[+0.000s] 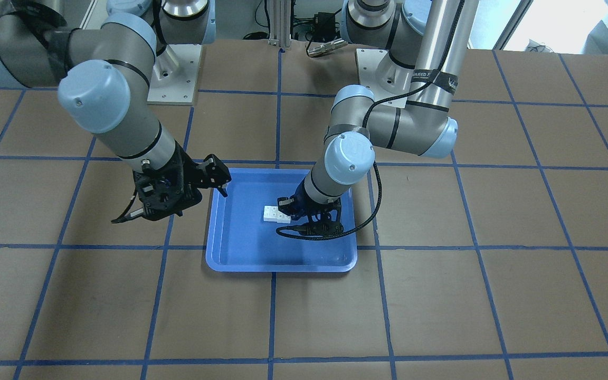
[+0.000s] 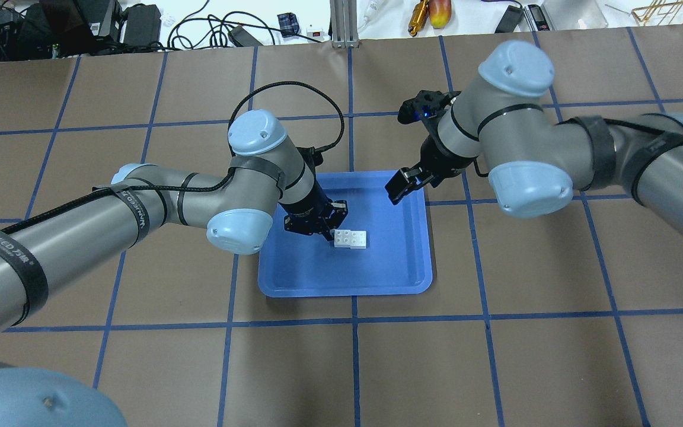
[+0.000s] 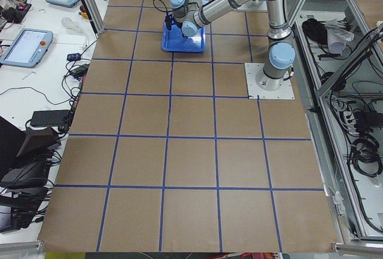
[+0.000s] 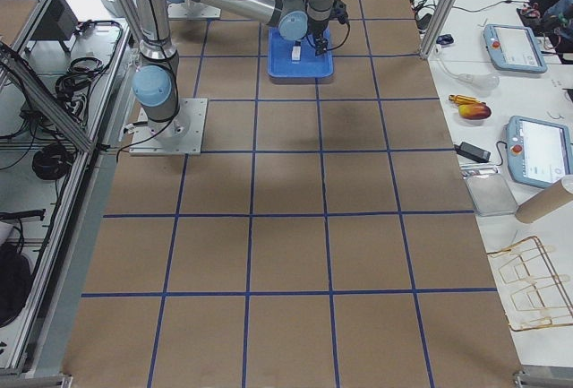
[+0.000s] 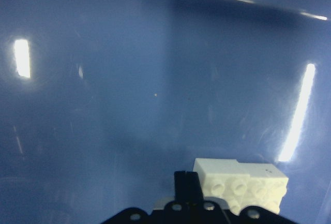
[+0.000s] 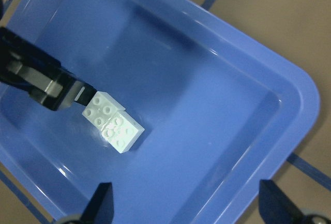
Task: Assemble white blocks and place on blue tray
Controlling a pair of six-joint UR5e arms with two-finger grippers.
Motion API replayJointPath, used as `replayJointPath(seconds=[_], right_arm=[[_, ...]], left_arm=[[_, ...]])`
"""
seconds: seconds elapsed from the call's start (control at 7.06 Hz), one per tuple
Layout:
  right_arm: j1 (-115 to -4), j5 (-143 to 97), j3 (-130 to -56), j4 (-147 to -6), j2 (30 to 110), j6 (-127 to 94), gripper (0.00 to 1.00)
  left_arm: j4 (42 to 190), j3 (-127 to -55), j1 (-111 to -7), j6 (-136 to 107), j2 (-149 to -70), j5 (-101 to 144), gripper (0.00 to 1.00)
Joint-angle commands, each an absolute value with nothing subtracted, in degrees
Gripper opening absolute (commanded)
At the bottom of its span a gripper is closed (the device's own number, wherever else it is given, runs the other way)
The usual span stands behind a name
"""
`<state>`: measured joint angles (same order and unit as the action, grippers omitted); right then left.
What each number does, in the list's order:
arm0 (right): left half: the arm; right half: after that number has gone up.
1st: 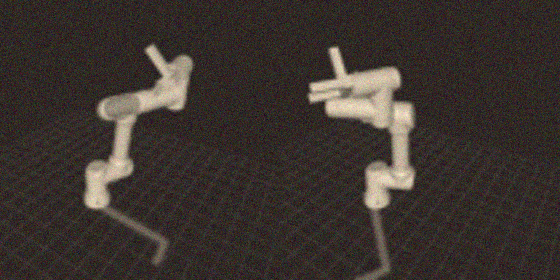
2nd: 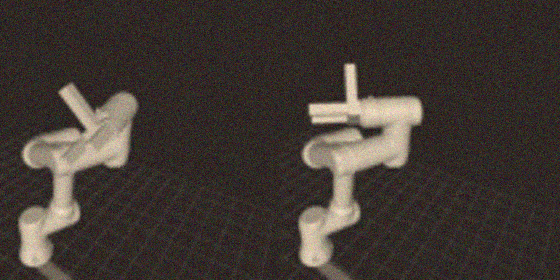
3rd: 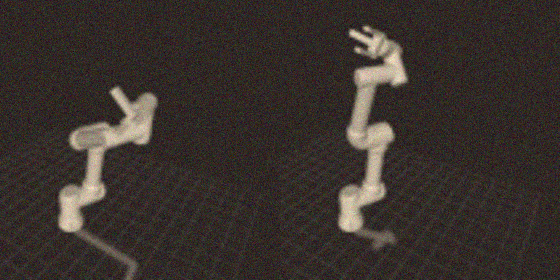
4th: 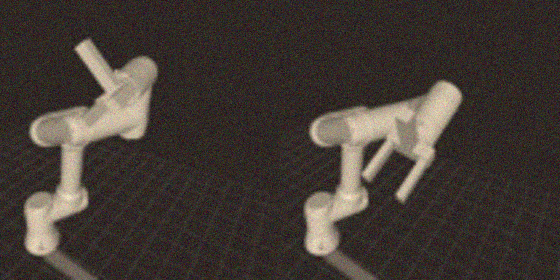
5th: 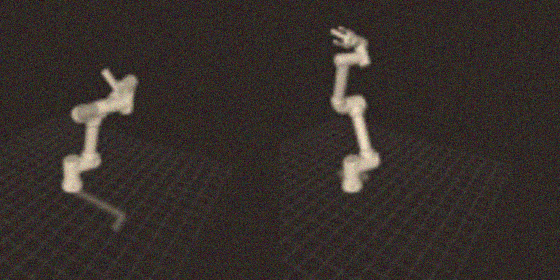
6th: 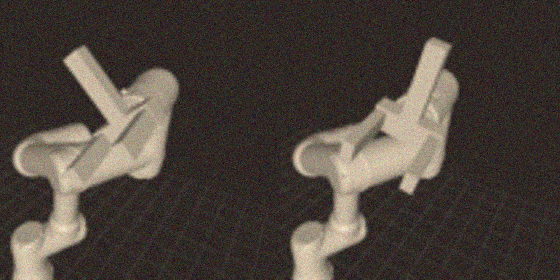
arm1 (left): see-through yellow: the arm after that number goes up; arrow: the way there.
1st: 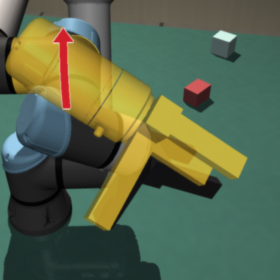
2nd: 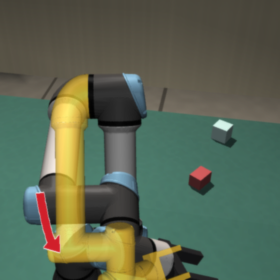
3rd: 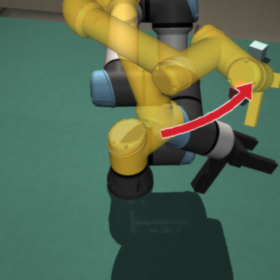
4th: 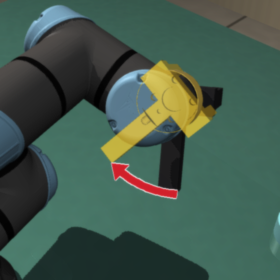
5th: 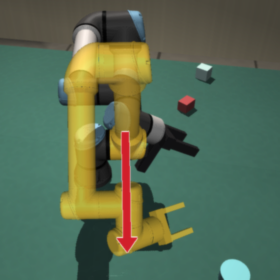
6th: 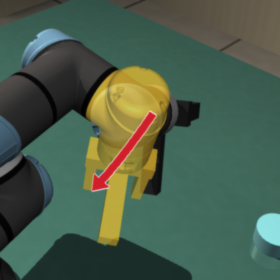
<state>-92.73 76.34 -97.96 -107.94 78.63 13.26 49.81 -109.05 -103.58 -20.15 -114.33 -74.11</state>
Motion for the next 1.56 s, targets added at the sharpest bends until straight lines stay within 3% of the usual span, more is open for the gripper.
replayJointPath(seconds=[0.0,0.42,0.85,1.13,1.27,1.42], right_arm=[[-88.35,81.36,-90.02,-95.31,79.01,9.50,1.00],[-87.89,85.96,-89.91,-87.13,85.41,-1.93,1.00],[-88.42,91.14,-90.88,-84.31,92.01,-10.07,1.00],[-88.51,91.06,-91.05,-84.46,92.02,-10.02,1.00],[-88.51,91.05,-90.97,-84.90,92.02,-10.11,1.00],[-88.51,91.05,-91.05,-84.90,91.93,-10.11,1.00]], left_arm=[[49.57,-108.64,-103.10,-18.73,-113.30,-74.35,0.01],[54.98,-103.30,-99.59,-17.06,-110.93,-75.14,0.05],[72.98,-93.03,-97.22,-6.17,-105.93,-86.47,0.07],[86.94,-85.11,-92.57,0.47,-101.10,-86.57,0.13],[89.19,-84.82,-91.94,1.74,-97.68,-87.70,0.22],[88.95,-84.73,-91.93,1.93,-94.95,-92.76,0.50]])
